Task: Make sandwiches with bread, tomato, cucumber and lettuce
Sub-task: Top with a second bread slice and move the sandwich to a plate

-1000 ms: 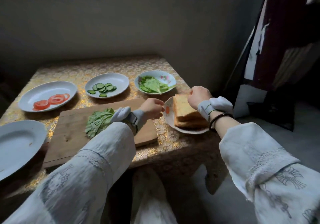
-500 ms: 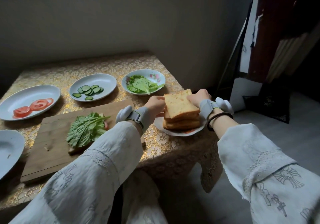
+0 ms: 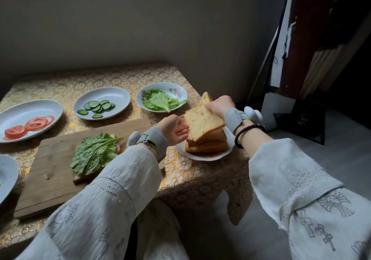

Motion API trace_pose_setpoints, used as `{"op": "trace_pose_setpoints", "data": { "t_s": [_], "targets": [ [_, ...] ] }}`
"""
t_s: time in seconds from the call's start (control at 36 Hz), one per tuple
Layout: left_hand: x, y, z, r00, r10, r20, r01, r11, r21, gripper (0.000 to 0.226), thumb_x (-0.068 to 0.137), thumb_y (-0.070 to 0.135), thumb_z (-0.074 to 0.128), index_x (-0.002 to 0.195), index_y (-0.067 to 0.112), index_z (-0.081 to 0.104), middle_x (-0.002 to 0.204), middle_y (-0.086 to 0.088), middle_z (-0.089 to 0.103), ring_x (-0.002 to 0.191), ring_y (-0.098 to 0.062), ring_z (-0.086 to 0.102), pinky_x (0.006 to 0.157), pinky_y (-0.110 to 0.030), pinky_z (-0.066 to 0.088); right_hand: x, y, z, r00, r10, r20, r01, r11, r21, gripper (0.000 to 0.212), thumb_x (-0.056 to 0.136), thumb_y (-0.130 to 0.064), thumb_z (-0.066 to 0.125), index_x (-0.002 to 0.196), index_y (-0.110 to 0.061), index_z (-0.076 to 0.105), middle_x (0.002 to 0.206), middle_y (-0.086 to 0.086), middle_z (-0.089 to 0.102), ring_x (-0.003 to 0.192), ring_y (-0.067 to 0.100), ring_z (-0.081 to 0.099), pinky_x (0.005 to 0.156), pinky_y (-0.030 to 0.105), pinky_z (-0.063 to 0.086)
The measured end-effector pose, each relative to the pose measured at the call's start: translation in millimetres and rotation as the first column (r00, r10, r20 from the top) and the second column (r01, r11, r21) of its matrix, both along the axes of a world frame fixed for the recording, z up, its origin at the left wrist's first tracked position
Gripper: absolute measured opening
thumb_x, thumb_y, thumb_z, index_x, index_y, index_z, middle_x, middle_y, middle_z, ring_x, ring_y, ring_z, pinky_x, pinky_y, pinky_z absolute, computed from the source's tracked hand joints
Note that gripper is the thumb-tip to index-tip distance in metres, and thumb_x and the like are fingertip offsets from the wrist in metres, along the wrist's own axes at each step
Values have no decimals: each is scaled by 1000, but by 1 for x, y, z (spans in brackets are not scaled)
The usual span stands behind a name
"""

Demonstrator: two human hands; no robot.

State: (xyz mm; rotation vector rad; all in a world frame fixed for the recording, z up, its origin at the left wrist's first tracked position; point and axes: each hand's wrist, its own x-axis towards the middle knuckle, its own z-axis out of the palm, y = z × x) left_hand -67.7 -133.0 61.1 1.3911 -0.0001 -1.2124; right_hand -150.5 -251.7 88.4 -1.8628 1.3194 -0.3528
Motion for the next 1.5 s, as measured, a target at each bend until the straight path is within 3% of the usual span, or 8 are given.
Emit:
{"op": "trace_pose_setpoints", "data": {
  "t_s": [0.14, 0.31, 0.44, 0.56, 0.83, 0.97, 1.33, 1.5],
  "targets": [
    [-2, 14, 8, 993, 34, -109, -42, 997, -67, 32, 96, 2, 32, 125, 0, 46, 130, -16, 55, 127, -29, 50, 110, -39, 38, 14, 18, 16, 996, 88, -16, -89, 993, -84, 41, 88, -25, 58, 122, -3, 59, 123, 11, 62, 115, 25, 58, 81, 26, 44],
    [15, 41, 13, 991, 43, -126, -59, 991, -119, 23, 97, 2, 26, 84, 1, 45, 137, -18, 51, 129, -31, 48, 113, -45, 32, 45, 54, 33, 979, 197, -55, -204, 959, -198, 26, 90, -34, 54, 95, -8, 59, 100, 10, 59, 99, 25, 59, 73, 27, 42],
    [42, 75, 16, 994, 64, -88, -73, 992, -104, 30, 95, 0, 21, 88, 1, 50, 123, -16, 59, 123, -28, 53, 110, -49, 33, 73, 93, 44, 959, 262, -112, -283, 923, -260, 38, 91, -32, 53, 114, -4, 64, 119, 12, 64, 112, 29, 59, 91, 32, 47],
    [60, 109, 25, 985, 158, -75, -165, 982, -95, 26, 92, -4, 22, 85, 1, 46, 90, -14, 54, 92, -28, 55, 102, -49, 38, 96, 127, 52, 934, 339, -116, -358, 897, -260, 31, 91, -35, 53, 99, -8, 66, 101, 10, 65, 101, 25, 62, 73, 28, 41],
    [112, 205, 31, 954, 293, 58, -292, 956, -20, 29, 92, -1, 26, 82, 6, 52, 86, -7, 56, 80, -20, 55, 85, -37, 45, 158, 192, 37, 910, 380, 163, -392, 918, 52, 60, 66, -32, 67, 116, -1, 60, 115, 15, 67, 106, 32, 65, 90, 44, 55],
    [126, 230, 20, 945, 313, 93, -317, 948, 40, 27, 91, 1, 28, 82, 9, 52, 85, -6, 53, 80, -19, 52, 72, -37, 46, 159, 211, 18, 910, 367, 192, -398, 904, 159, 34, 78, -23, 66, 105, -3, 59, 113, 16, 67, 102, 31, 66, 89, 48, 55],
    [124, 232, -9, 951, 261, 164, -283, 949, 135, 23, 92, 3, 29, 83, 9, 50, 82, -5, 55, 77, -17, 54, 68, -31, 50, 152, 204, -29, 918, 397, 1, -390, 901, 190, 46, 85, -27, 60, 122, 0, 53, 123, 17, 60, 112, 33, 60, 95, 46, 52],
    [128, 231, -11, 947, 264, 181, -293, 944, 155, 20, 93, 4, 33, 82, 9, 49, 81, -6, 54, 76, -17, 55, 67, -29, 50, 144, 209, -29, 894, 434, -109, -430, 901, 60, 19, 94, -23, 51, 90, -5, 59, 110, 18, 63, 106, 32, 60, 97, 39, 50]
  ]
}}
